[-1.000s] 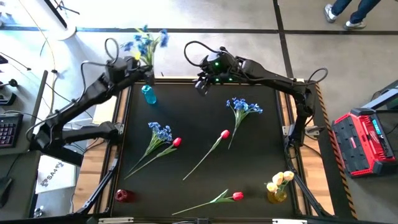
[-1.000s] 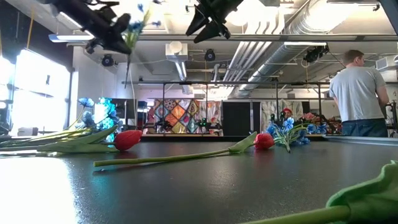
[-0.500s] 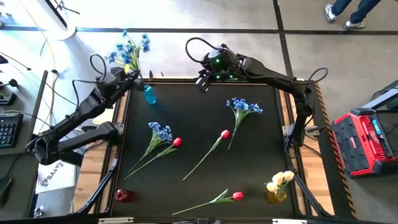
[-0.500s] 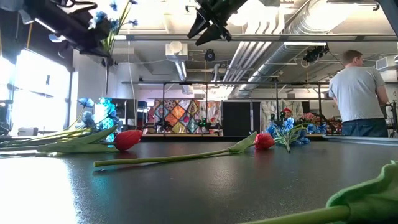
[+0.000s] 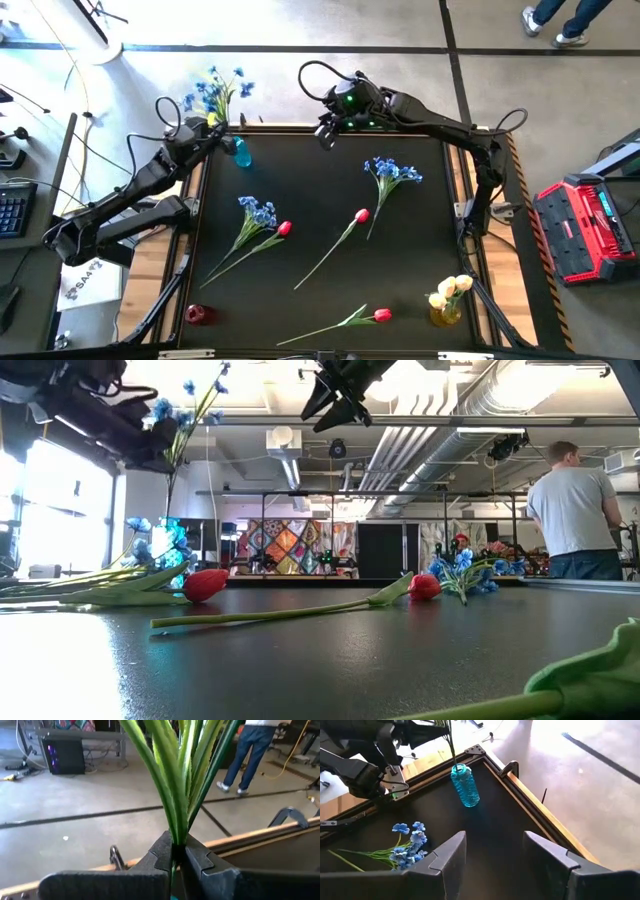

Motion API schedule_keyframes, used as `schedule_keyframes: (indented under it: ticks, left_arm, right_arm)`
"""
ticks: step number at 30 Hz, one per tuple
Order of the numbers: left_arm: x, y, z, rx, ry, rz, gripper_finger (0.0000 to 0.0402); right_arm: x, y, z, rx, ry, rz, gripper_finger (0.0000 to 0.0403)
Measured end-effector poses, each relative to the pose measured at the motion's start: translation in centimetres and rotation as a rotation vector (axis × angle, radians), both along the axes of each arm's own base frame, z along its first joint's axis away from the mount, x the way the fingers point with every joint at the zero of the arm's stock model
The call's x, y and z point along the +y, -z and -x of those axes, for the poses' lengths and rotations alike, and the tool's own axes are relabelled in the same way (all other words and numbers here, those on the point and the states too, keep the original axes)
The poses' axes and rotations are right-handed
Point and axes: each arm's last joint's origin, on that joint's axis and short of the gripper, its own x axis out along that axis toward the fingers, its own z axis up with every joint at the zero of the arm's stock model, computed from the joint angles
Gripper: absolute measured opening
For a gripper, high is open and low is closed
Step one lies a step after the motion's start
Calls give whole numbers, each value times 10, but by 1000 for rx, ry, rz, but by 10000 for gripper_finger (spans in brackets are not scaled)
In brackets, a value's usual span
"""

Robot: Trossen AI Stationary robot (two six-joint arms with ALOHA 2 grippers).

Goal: Sort flowers into vase by color
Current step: Put the top center blue flowers into the blue vase, then put the right blue flowers into the blue vase

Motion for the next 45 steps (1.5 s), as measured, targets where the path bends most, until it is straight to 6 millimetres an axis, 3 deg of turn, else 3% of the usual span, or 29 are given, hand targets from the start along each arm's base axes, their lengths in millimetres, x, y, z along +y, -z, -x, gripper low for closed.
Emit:
schedule_keyframes:
  ticks: [8,15,19,24,33,38,45]
  left_arm:
    - [1,7,-2,5,14,44,98]
    - [-2,16,-2,-60,56,191,212]
    - [-4,17,-2,-69,88,227,247]
    - [-8,-3,1,-33,107,181,254]
    - [-13,-59,8,-1,98,11,255]
    - [-16,-83,12,-23,106,-57,255]
    - [-22,-110,17,-30,128,-146,255]
  right_arm:
    - [4,16,12,181,83,-106,183]
    - [7,79,28,407,256,-297,183]
    - [15,114,38,456,305,-417,183]
    - [25,138,62,482,441,-509,183]
    - [39,189,96,593,628,-639,183]
    - [43,210,107,618,697,-681,183]
    - [45,224,111,596,723,-692,183]
